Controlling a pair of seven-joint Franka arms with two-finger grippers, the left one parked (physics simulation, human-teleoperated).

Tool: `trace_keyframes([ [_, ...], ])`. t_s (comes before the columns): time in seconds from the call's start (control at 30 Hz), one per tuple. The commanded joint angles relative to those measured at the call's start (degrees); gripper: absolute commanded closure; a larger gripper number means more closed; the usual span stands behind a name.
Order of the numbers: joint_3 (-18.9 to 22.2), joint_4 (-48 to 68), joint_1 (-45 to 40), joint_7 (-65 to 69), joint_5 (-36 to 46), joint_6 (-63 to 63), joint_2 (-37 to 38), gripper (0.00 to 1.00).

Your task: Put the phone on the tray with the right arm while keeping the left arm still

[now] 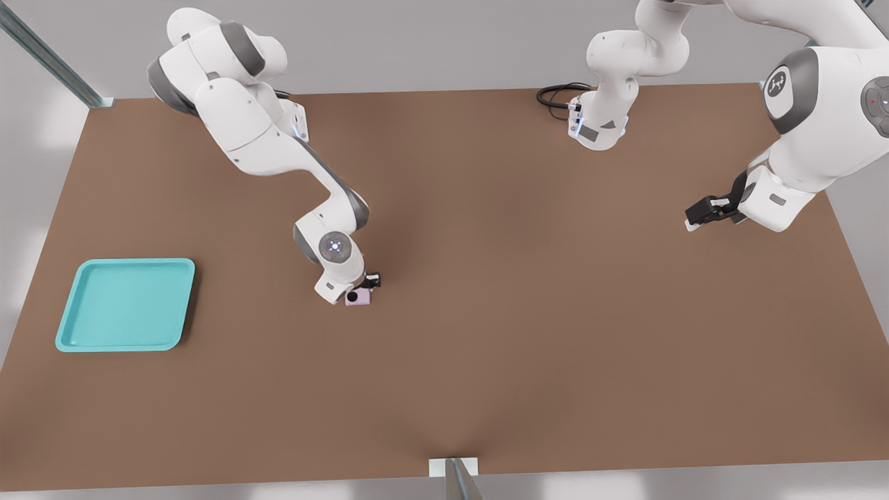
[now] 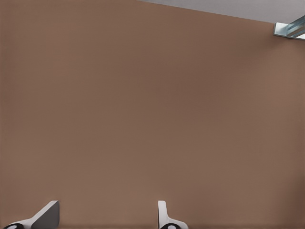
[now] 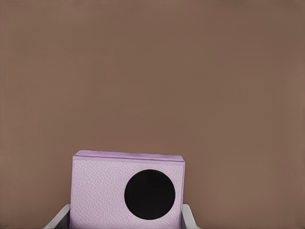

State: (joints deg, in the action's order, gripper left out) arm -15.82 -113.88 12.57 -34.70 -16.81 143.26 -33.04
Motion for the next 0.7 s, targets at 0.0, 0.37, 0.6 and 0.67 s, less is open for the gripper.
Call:
trace_keyframes([
  [0.0,0.00,0.15,-0.62,0.51,-0.16,-0.96,1.40,0.21],
  [0.37,6.59,0.32,-8.35,14.83,-0.16,-6.50,10.54,0.21],
  [0.6,23.37,1.29,-8.97,50.06,15.04,-6.15,10.81,0.21],
  [0.67,26.98,1.20,-10.02,59.48,18.48,-5.97,10.72,0.21],
])
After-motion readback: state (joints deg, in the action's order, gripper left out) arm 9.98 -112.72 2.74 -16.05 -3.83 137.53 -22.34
